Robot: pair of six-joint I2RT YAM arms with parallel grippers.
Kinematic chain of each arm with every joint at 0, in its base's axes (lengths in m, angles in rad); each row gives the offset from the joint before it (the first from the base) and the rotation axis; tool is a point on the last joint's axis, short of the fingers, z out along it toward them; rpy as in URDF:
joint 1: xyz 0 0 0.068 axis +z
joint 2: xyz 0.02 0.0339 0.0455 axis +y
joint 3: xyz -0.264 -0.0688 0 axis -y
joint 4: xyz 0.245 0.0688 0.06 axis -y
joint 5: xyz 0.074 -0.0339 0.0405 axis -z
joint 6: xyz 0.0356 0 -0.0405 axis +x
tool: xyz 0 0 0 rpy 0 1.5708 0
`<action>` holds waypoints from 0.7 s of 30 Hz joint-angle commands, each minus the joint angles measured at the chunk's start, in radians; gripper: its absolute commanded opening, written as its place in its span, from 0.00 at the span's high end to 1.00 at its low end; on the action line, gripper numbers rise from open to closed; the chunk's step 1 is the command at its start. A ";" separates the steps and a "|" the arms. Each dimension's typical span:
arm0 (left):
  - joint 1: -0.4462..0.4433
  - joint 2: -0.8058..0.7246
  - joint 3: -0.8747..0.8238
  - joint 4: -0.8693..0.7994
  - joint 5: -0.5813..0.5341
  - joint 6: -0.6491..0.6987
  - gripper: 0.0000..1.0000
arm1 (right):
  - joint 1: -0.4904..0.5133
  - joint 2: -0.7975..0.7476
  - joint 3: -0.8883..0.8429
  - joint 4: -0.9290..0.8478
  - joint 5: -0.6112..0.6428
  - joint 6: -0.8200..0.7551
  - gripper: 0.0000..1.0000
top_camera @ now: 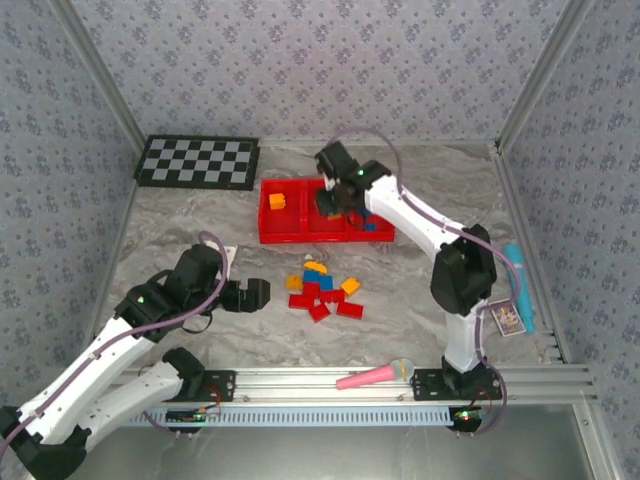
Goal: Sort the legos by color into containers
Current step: Place the lego in the container.
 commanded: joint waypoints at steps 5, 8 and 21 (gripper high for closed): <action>0.002 -0.053 -0.010 -0.003 -0.024 -0.009 0.00 | -0.066 0.254 0.297 -0.098 -0.110 0.036 0.85; -0.001 -0.068 -0.016 0.001 -0.030 -0.015 0.00 | -0.074 0.281 0.345 -0.113 -0.122 0.047 0.85; -0.001 -0.098 -0.019 -0.002 -0.065 -0.026 0.00 | 0.059 0.267 0.313 0.005 -0.171 0.060 0.83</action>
